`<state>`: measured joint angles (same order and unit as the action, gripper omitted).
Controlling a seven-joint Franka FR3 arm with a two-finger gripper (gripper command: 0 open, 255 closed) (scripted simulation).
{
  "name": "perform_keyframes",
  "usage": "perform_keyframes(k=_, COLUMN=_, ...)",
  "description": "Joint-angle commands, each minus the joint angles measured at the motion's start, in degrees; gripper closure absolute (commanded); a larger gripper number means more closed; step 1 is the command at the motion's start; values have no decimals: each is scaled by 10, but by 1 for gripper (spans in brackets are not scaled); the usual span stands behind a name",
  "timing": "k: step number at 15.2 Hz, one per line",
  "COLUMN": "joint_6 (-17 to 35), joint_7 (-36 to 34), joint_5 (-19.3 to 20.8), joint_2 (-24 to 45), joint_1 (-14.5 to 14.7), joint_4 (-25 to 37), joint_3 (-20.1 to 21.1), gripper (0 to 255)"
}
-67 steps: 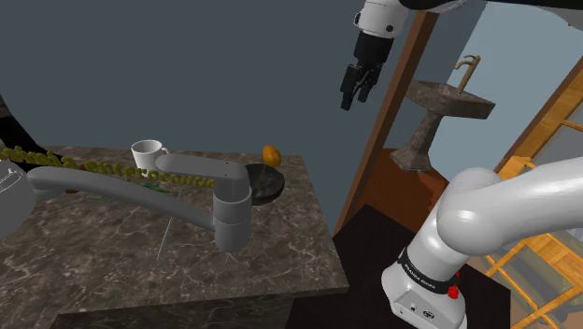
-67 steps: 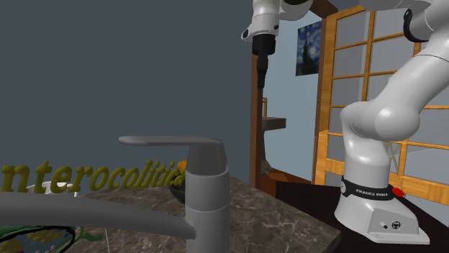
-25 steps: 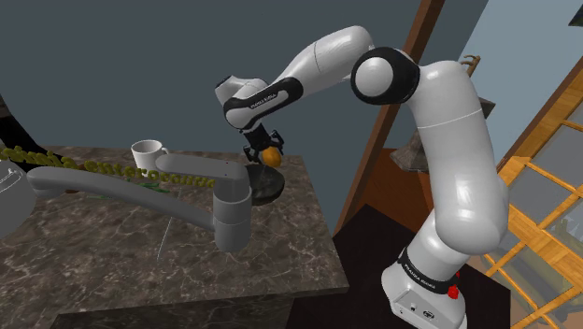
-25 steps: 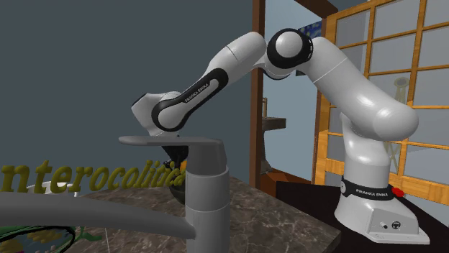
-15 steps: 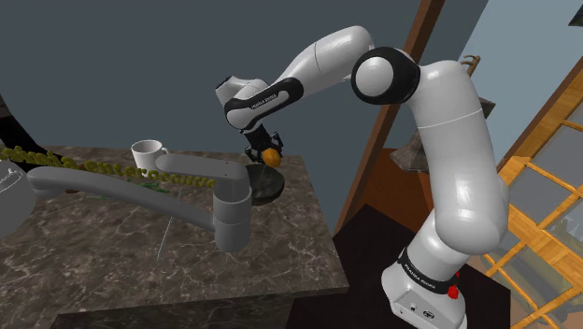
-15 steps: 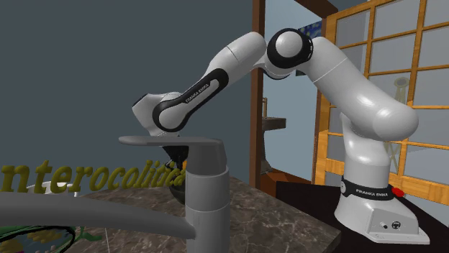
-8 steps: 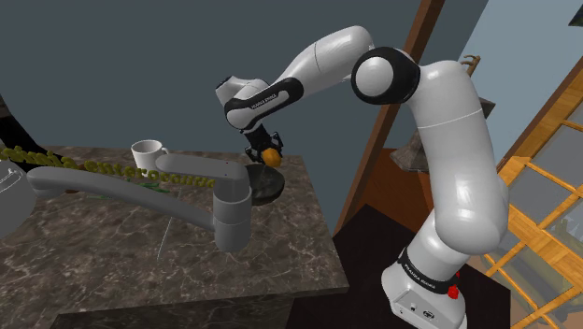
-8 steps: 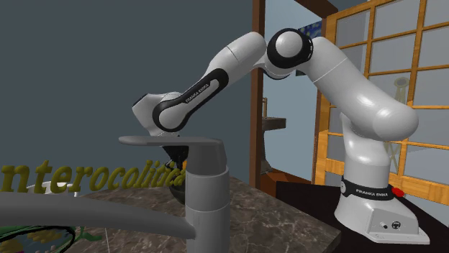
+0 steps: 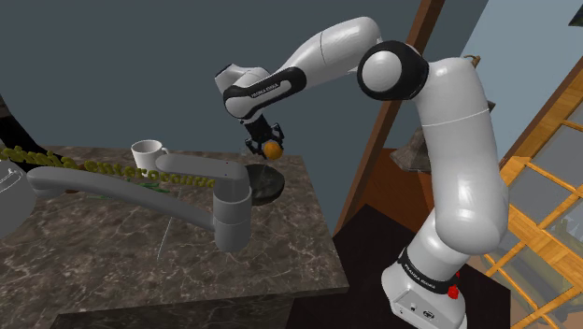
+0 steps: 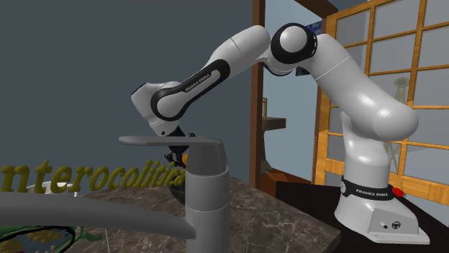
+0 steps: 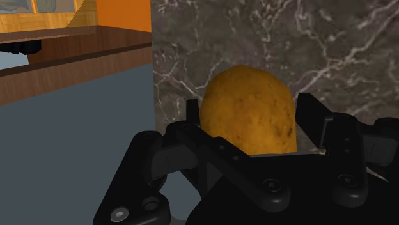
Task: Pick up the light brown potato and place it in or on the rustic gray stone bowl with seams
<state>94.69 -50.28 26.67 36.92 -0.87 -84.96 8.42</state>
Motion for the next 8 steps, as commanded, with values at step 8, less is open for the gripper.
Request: perform_keyframes(k=8, joint_6=-46, joint_7=19, joint_5=-5, joint_2=-31, joint_1=1, joint_4=19, joint_3=2, gripper=255)
